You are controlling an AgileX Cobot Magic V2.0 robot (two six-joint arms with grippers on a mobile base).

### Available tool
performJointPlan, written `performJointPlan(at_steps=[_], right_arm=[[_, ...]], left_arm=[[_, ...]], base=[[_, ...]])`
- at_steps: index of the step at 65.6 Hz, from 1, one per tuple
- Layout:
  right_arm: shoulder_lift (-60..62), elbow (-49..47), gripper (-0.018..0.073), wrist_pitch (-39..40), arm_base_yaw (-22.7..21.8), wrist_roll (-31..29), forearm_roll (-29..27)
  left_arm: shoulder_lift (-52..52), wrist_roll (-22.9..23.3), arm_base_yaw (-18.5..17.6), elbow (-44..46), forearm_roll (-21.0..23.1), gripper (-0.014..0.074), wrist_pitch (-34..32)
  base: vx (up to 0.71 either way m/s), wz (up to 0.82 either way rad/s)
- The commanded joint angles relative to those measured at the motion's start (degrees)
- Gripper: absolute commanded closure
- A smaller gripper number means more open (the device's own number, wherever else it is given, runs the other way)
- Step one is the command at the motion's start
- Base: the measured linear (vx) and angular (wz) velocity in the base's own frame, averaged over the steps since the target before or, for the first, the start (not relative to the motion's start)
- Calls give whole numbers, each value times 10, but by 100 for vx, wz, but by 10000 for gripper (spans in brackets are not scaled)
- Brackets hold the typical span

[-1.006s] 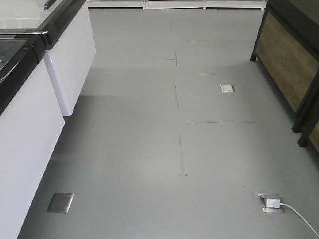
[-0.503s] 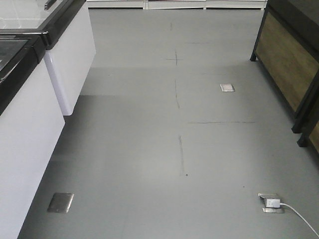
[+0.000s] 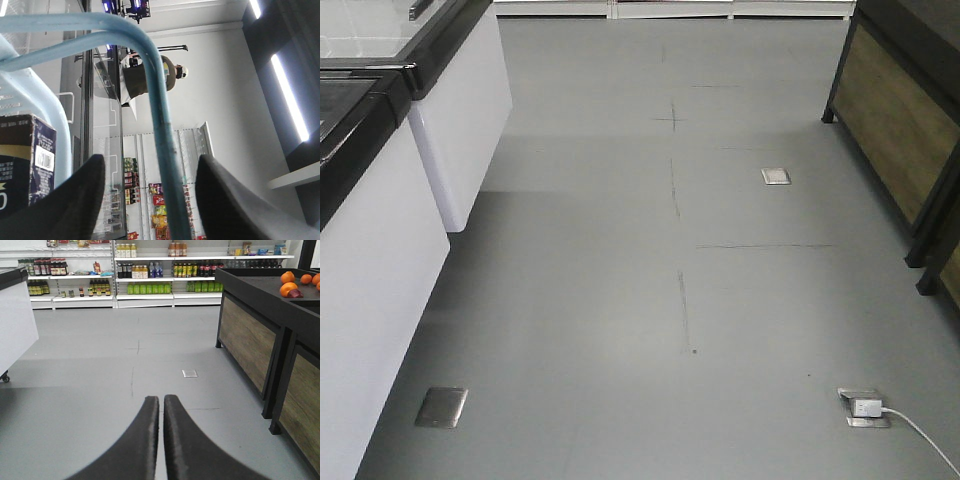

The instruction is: Left arm holds basket, right arm returns cookies

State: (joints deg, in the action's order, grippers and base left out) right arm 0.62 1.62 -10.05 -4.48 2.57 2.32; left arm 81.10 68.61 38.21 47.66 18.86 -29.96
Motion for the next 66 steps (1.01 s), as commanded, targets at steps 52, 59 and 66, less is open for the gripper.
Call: performJointPlan(at_steps=[52,59,66], right_arm=[[7,10,568,41,-1,-4,2],[7,10,568,41,-1,-4,2],[7,10,568,41,-1,-4,2]], left_arm=[[-3,2,1,34,-4,528,-52],[-3,2,1,34,-10,606,-53],[-3,2,1,34,-10,604,-53]], base=[[0,0],[0,0],[0,0]])
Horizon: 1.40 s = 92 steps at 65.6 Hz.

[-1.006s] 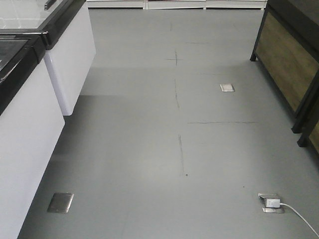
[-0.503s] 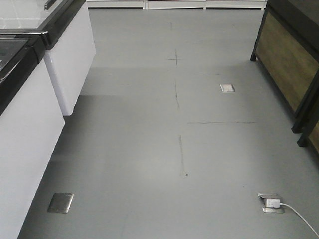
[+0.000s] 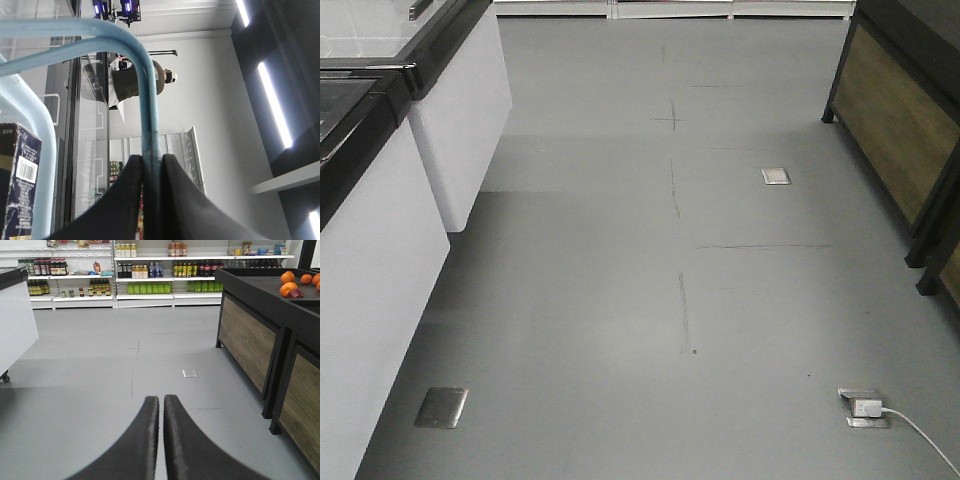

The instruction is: Left arm holds basket, right arm returns cookies

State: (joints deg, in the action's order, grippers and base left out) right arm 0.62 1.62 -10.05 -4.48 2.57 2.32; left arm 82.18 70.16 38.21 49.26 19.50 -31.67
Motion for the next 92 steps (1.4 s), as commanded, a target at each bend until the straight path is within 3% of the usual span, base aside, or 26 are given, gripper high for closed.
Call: performJointPlan(at_steps=[1,21,36,56,63,78,92], right_arm=[[7,10,568,41,-1,-4,2],[7,10,568,41,-1,-4,2],[7,10,568,41,-1,-4,2],[7,10,568,41,-1,-4,2],[7,10,568,41,-1,-4,2],[7,10,568,41,-1,-4,2],[7,10,568,41,-1,-4,2]], left_arm=[[-14,-14,1,18,-17,603,-36],[-14,8,1,18,-19,603,-53],[-15,66,1,18,-80,601,-95],[-28,128,0,18,-111,601,-125],[-31,168,-10,18,-120,601,-127],[-32,184,-34,18,-120,601,-168],[-32,249,-60,18,-138,601,-194]], base=[[0,0],[0,0],[0,0],[0,0],[0,0],[0,0],[0,0]])
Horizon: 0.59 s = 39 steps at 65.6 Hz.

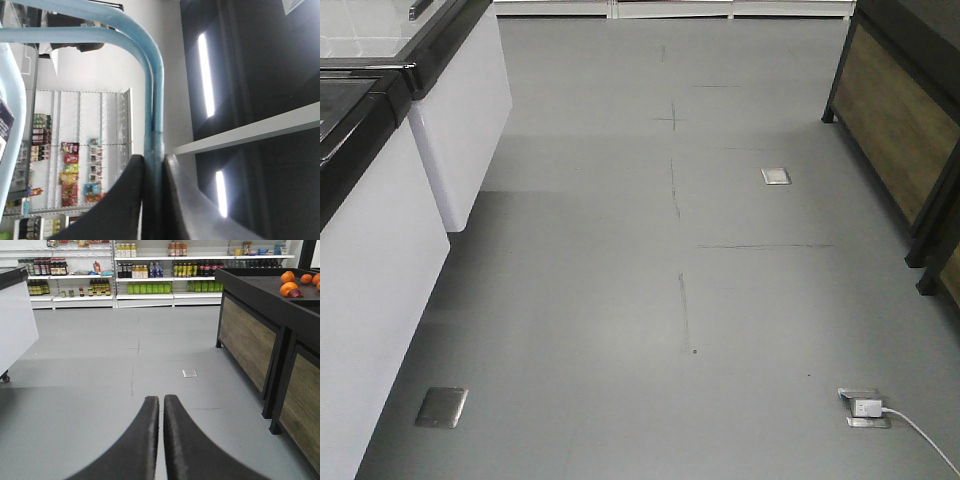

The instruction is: Left arm holds basket, right arm returns cookies

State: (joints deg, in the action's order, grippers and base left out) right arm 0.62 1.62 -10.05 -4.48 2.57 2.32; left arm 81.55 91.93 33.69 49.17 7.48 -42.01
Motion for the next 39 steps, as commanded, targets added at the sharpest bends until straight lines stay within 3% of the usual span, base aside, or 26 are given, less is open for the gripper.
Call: performJointPlan(at_steps=[1,19,39], right_arm=[[7,10,568,41,-1,-4,2],[7,10,568,41,-1,-4,2],[7,10,568,41,-1,-4,2]], left_arm=[[-26,36,-17,19,-21,601,-92],[-26,99,-73,19,-75,601,-125],[-26,113,-149,19,-95,601,-141]], base=[[0,0],[0,0],[0,0]])
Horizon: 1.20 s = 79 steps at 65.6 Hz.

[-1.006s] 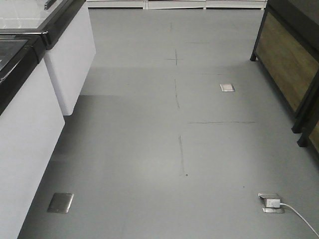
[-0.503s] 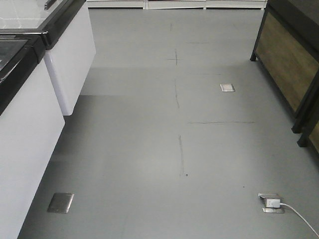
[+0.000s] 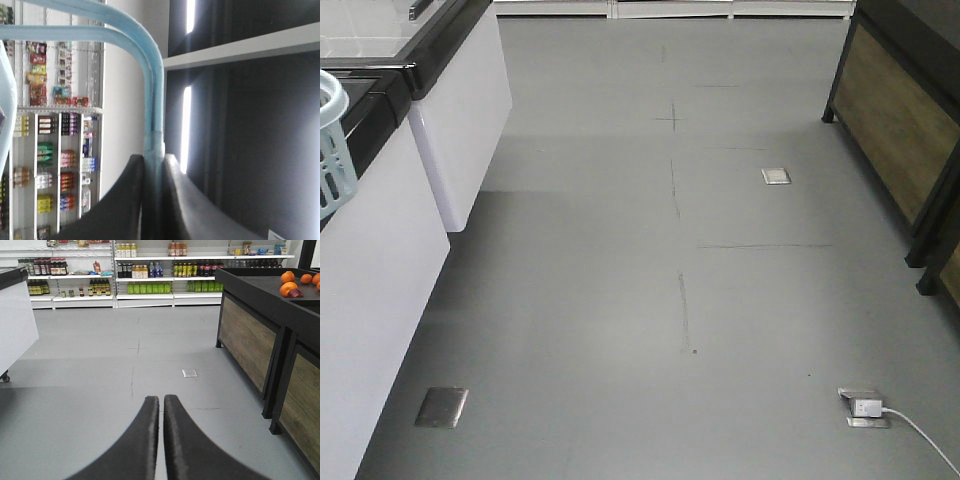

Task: Left arm holds basket, right arm returns cookies
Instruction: 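Swing the held basket in front of the robot with the left gripper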

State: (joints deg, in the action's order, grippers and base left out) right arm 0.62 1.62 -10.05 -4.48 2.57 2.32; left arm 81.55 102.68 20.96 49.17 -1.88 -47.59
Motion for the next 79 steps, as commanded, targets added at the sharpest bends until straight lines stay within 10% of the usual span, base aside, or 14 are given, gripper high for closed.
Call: performJointPlan(at_steps=[1,79], right_arm=[[7,10,568,41,-1,-4,2],[7,10,568,41,-1,-4,2]], left_arm=[[-26,6,-26,19,-2,601,-87],[-24,4,-386,19,-75,601,-59]], base=[[0,0],[0,0]])
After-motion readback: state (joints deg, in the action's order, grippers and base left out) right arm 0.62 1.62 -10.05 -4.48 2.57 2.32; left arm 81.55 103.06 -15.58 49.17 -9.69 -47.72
